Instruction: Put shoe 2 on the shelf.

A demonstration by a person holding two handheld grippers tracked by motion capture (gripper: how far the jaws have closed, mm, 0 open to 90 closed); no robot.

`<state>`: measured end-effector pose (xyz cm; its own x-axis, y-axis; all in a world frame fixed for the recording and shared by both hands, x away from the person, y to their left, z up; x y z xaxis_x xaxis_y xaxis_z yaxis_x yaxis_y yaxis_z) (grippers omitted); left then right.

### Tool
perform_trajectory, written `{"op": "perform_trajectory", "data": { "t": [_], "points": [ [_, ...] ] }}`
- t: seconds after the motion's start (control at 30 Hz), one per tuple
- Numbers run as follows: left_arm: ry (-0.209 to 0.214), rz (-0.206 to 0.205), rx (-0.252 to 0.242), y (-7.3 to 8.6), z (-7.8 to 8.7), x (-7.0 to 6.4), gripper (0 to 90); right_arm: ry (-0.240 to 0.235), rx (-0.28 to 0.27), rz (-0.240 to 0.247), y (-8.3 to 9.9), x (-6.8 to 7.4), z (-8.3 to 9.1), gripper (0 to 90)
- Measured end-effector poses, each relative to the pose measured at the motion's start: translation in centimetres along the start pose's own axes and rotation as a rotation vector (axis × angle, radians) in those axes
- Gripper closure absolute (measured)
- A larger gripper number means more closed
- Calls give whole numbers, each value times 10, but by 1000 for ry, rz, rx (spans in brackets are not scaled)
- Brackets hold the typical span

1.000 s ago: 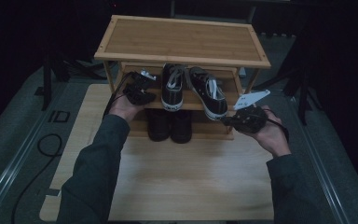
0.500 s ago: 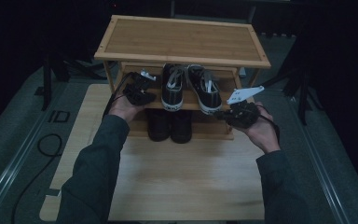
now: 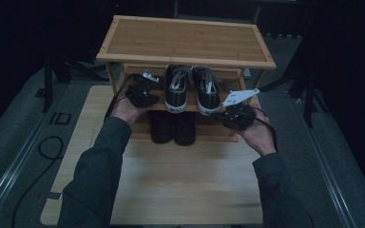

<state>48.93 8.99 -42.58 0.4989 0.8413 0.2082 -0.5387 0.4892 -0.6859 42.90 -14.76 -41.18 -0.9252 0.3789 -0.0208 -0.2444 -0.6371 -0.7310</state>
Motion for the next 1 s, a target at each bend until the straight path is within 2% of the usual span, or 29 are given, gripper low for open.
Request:
{"op": "perform_trajectory", "data": {
  "t": [0.07,0.13,0.3,0.47,0.77,1.0],
  "points": [
    [3,0,-2,0,0,0,900,1,8,-6,-2,-1,-5,900],
    [7,0,-5,0,0,1,900,-7,-16,-8,-5,1,-8,900],
    [2,0,-4,0,0,0,900,-27,-35,-1,-13,5,-16,900],
    [1,0,-4,0,0,0,900,-13,-19,9,-14,8,-21,900],
    [2,3,-6,0,0,0,900,8,-22,18,-17,8,-28,900],
    [1,4,-8,0,0,0,900,-1,-24,13,-20,9,-35,900]
  ]
}}
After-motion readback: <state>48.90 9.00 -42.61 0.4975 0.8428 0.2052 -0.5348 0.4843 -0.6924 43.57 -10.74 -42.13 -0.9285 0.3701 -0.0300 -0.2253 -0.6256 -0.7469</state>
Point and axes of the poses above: each handheld gripper's, and its own axes: z roughly backward along the jaws, y roughly out of its underside, x roughly to its left, the point moved 8 cm from there along -z, roughly forward along the jaws, and after that the axes turned 12 degrees about -y, right-handed, at the moved point
